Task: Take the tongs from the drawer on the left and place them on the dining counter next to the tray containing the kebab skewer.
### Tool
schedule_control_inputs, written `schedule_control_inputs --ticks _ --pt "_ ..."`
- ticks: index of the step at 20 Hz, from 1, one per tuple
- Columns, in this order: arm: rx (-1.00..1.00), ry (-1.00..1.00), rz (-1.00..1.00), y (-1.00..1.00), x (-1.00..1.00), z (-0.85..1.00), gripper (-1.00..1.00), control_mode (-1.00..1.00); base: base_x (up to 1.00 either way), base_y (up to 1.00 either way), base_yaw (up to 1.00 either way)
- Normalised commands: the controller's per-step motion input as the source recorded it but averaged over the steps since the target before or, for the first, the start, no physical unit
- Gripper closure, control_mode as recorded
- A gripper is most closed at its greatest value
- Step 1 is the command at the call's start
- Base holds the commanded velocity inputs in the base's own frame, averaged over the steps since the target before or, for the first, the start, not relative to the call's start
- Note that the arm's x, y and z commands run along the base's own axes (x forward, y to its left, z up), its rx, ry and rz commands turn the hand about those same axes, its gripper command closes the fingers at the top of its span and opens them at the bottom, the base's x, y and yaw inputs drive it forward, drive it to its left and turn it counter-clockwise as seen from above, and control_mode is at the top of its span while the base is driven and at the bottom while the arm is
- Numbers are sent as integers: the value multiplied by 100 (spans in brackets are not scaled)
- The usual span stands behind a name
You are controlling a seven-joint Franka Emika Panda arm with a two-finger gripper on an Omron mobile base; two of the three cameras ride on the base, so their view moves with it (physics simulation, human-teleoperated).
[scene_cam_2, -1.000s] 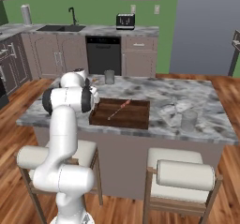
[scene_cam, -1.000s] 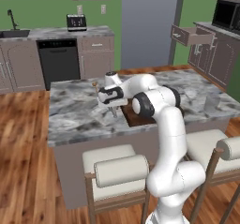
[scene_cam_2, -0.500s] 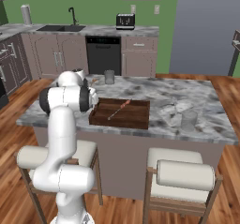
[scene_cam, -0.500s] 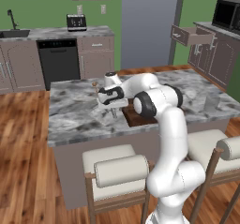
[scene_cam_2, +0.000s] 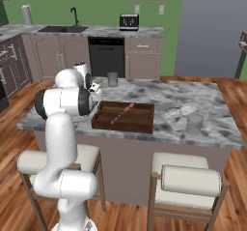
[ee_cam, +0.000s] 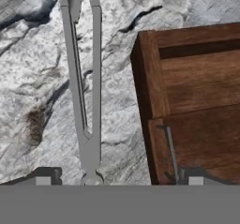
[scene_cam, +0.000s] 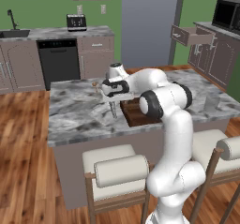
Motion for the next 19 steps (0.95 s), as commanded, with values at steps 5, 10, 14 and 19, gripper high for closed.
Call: schedule_control_inputs --ticks 5,10,14,19 --pt "0 -13 -1 -19 -52 57 -100 -100 0 0 0" --pt "0 -39 0 -3 -91 43 -100 -100 0 0 0" --pt "0 -35 0 0 -99 61 -100 -100 0 0 0" --pt "1 -25 0 -8 -82 73 -100 -100 0 0 0"
